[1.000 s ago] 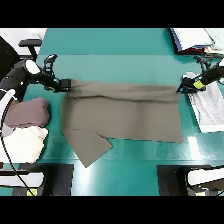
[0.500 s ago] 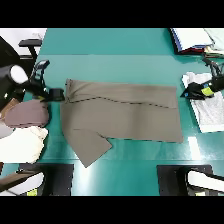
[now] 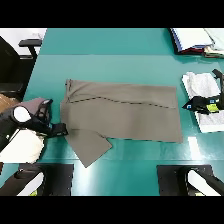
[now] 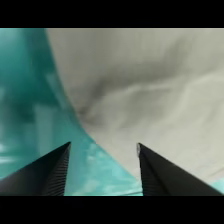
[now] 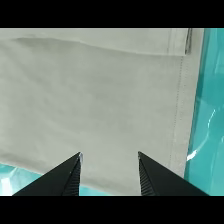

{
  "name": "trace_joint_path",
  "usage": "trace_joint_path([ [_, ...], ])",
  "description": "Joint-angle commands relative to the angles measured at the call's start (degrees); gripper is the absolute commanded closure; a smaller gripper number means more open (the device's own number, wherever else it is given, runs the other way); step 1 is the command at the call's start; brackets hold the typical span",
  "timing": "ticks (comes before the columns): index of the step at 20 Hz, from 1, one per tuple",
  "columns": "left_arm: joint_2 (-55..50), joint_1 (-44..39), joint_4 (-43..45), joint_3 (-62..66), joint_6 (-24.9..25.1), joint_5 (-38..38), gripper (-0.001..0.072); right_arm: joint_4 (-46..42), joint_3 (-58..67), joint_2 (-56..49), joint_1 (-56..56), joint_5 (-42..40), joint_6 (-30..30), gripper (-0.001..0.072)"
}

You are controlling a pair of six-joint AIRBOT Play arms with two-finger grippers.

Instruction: Fold the shirts.

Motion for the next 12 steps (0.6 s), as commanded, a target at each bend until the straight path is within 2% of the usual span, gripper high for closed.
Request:
trace_joint_path([
  [1, 0.98, 0.00, -7.67, -5.51, -0.17, 4.50, 0.0223, 0.52, -1.18, 1.75, -0.22, -1.11, -0.09, 0.0304],
  [6, 0.98, 0.00, -11.67, -6.91, 0.33, 6.40, 0.0226, 0.35, -1.18, 1.75, -0.35, -1.57, -0.85, 0.0305],
  [7, 0.98, 0.00, -11.67, -6.91, 0.28, 6.34, 0.0290, 0.35, -1.20, 1.75, -0.96, -0.96, -1.57, 0.0305],
  [8, 0.98, 0.00, -11.67, -6.91, 0.61, 6.34, 0.0593, 0.31, -1.20, 1.75, -1.97, -0.24, -1.57, 0.0305],
  [9, 0.98, 0.00, -11.72, -6.88, 1.81, 6.38, 0.0672, 0.17, -1.20, 1.75, -3.69, 0.55, -1.60, 0.0305],
  [12, 1.05, 0.00, -11.41, -6.49, 2.89, 4.90, 0.0681, -5.46, -2.01, 1.75, -9.75, 2.99, -1.55, 0.0304],
])
